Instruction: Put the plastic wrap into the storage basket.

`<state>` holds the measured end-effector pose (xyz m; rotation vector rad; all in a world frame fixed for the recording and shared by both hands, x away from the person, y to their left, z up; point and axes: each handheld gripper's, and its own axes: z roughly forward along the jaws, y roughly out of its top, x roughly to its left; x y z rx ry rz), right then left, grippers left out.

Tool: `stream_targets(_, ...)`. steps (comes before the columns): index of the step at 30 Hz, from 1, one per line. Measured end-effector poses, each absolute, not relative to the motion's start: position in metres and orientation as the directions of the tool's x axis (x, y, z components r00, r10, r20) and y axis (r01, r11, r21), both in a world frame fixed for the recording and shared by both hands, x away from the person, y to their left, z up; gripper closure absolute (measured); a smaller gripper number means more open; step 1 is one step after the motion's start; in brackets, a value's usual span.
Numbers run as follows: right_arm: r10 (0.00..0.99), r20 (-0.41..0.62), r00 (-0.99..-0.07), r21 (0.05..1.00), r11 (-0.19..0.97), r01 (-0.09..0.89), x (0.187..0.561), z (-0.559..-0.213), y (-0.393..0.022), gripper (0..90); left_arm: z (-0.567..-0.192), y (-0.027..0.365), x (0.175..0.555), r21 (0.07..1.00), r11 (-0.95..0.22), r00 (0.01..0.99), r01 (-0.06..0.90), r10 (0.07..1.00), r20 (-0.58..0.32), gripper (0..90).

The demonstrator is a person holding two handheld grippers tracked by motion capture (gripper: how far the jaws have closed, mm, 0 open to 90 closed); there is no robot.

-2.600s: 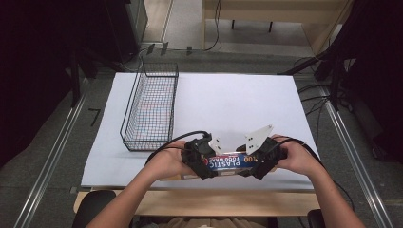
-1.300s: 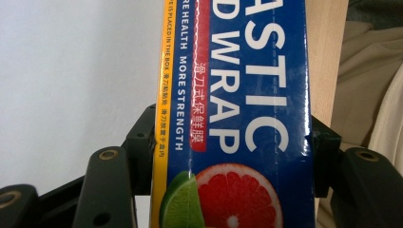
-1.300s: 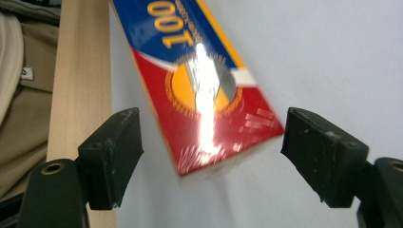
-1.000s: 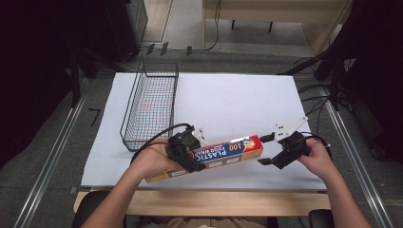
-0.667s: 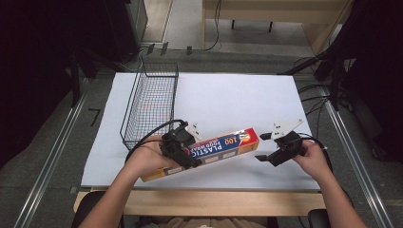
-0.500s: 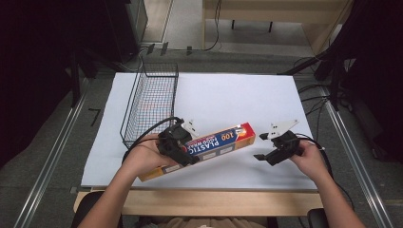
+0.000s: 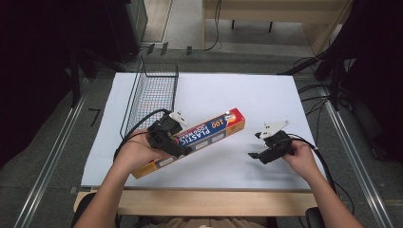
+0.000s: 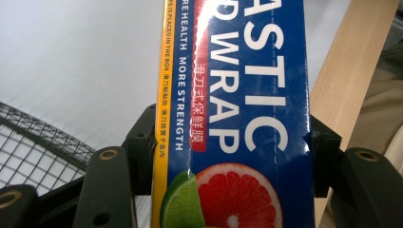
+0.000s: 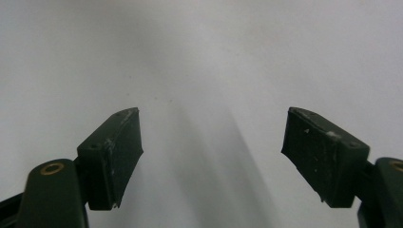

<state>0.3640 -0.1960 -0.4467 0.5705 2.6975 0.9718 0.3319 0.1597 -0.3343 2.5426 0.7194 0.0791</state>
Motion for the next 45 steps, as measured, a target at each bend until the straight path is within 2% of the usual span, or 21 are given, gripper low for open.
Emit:
stream_targets(26, 0.441, -0.087, -0.893, 0.631, 0.719, 0.293, 0.365, -0.449, -0.192, 22.0, -0.313, 0.190, 0.395, 0.475, -0.589, 0.703, 0.653, 0.706, -0.091, 39.8)
stream_targets(45, 0.434, -0.094, -0.896, 0.621, 0.729, 0.288, 0.365, -0.451, -0.191, 22.0, -0.310, 0.214, 0.437, 0.480, -0.433, 0.531, 0.763, 0.844, -0.083, 39.9)
